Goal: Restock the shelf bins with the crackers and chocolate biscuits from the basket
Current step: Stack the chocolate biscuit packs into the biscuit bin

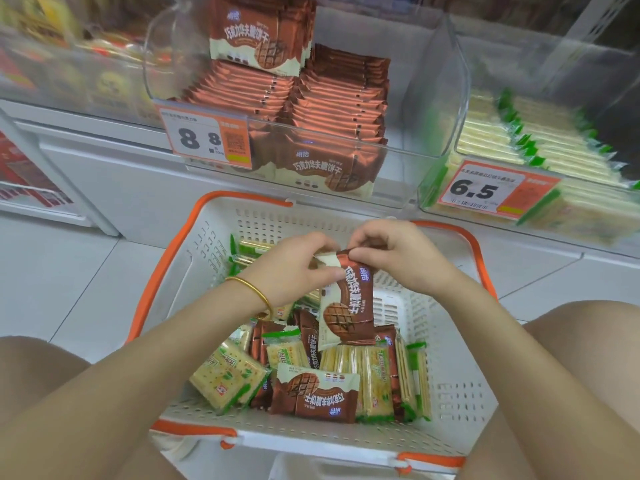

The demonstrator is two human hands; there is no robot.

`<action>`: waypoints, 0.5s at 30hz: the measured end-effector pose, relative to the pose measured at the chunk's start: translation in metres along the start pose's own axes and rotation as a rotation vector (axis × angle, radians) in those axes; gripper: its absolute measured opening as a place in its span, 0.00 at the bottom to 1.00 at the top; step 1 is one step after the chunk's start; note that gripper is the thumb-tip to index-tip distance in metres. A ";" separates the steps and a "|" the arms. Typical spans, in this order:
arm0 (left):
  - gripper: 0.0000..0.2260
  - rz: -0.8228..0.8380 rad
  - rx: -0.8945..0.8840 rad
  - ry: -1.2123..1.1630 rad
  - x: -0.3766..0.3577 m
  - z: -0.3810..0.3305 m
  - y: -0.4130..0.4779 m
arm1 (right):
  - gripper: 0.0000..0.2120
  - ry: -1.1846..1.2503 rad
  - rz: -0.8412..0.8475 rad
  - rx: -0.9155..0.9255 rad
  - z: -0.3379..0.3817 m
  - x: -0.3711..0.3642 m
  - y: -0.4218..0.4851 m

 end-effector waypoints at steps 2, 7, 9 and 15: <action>0.08 -0.052 0.012 -0.155 0.013 -0.006 -0.002 | 0.06 0.148 -0.086 -0.015 0.015 0.005 0.001; 0.02 -0.267 0.014 -0.558 0.055 -0.018 -0.006 | 0.12 0.488 -0.087 -0.124 0.032 0.011 0.005; 0.03 -0.374 -0.035 -0.689 0.079 -0.023 -0.005 | 0.14 0.450 -0.005 -0.101 0.044 0.013 0.008; 0.05 -0.751 -0.235 -0.435 0.147 -0.033 0.006 | 0.08 0.391 -0.197 0.017 0.099 0.060 0.069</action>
Point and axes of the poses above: each hand's wrist, its own y-axis towards the middle knuckle, its own x-axis out of the back of the hand, z = x × y, the point moved 3 cm from there along y, towards the middle knuckle, and after that the axes turned 7 degrees about -y, right-handed, at the moved point
